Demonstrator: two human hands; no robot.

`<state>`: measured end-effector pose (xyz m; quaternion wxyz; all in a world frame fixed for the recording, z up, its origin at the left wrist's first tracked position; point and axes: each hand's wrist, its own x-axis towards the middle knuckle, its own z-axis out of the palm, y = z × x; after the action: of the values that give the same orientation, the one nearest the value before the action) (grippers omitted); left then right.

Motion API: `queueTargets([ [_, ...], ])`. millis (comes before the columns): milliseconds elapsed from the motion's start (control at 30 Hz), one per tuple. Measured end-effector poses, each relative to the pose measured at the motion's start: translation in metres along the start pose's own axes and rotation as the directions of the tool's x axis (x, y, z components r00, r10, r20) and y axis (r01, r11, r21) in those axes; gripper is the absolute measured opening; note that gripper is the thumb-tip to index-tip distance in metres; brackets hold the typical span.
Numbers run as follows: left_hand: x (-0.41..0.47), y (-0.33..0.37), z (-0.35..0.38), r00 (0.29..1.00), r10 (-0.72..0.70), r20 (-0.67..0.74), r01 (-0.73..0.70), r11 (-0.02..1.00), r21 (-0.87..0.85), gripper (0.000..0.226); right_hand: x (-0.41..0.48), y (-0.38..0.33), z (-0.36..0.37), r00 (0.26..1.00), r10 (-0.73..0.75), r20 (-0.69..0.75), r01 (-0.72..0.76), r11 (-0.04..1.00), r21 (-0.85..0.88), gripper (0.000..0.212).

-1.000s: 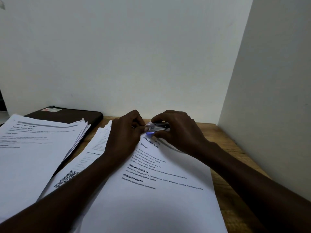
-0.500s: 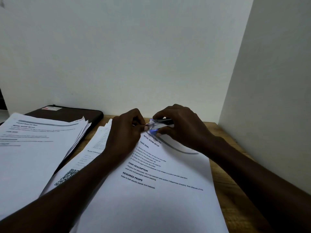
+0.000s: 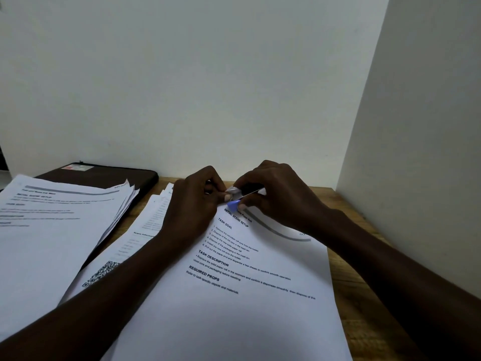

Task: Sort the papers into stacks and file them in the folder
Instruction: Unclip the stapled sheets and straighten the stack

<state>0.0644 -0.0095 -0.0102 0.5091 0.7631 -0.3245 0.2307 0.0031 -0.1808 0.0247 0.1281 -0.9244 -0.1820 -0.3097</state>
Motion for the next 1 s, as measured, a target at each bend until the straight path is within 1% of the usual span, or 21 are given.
queueTargets([
  [267, 0.0011, -0.0015, -0.0023, 1.0, -0.011, 0.03, 0.011, 1.0, 0.0, 0.03, -0.0003, -0.001, -0.001, 0.999, -0.007, -0.031, 0.009, 0.999, 0.046, 0.024],
  [333, 0.0021, -0.0011, -0.0029, 0.999, -0.018, 0.05, 0.018, 1.0, 0.0, 0.026, -0.0006, -0.0011, -0.0016, 0.999, -0.007, -0.038, 0.009, 0.999, 0.053, 0.024],
  [400, 0.0043, -0.0005, -0.0049, 0.993, -0.049, 0.103, 0.052, 0.998, -0.022, 0.017, -0.0007, -0.0006, -0.0025, 1.0, -0.002, -0.029, 0.003, 0.999, 0.053, 0.024],
  [467, 0.0063, -0.0013, -0.0073, 0.982, -0.076, 0.173, 0.08, 0.997, -0.016, 0.019, -0.0004, 0.0008, -0.0038, 1.0, 0.011, -0.022, -0.01, 0.999, 0.048, 0.026],
  [533, 0.0066, -0.0037, -0.0082, 0.973, -0.096, 0.211, 0.093, 0.995, 0.022, 0.02, -0.0004, 0.0017, -0.005, 0.999, 0.023, -0.026, -0.022, 0.999, 0.045, 0.026],
  [633, 0.0059, -0.0055, -0.0067, 0.979, -0.099, 0.179, 0.084, 0.992, 0.09, 0.011, -0.0006, 0.0014, -0.0056, 0.999, 0.032, -0.021, -0.031, 0.998, 0.05, 0.026],
  [733, 0.0053, -0.0045, -0.0058, 0.984, -0.101, 0.149, 0.088, 0.992, 0.093, 0.013, -0.0007, 0.0005, -0.0043, 1.0, 0.021, -0.023, -0.02, 0.999, 0.047, 0.025],
  [833, 0.005, -0.0044, -0.0063, 0.982, -0.119, 0.144, 0.107, 0.99, 0.09, 0.02, -0.0007, -0.0009, -0.0035, 1.0, 0.023, -0.016, -0.022, 0.998, 0.055, 0.027],
  [1000, 0.0061, -0.0046, -0.007, 0.98, -0.138, 0.147, 0.126, 0.988, 0.087, 0.017, -0.0013, -0.0022, -0.0026, 1.0, 0.011, -0.013, -0.01, 0.999, 0.053, 0.028],
])
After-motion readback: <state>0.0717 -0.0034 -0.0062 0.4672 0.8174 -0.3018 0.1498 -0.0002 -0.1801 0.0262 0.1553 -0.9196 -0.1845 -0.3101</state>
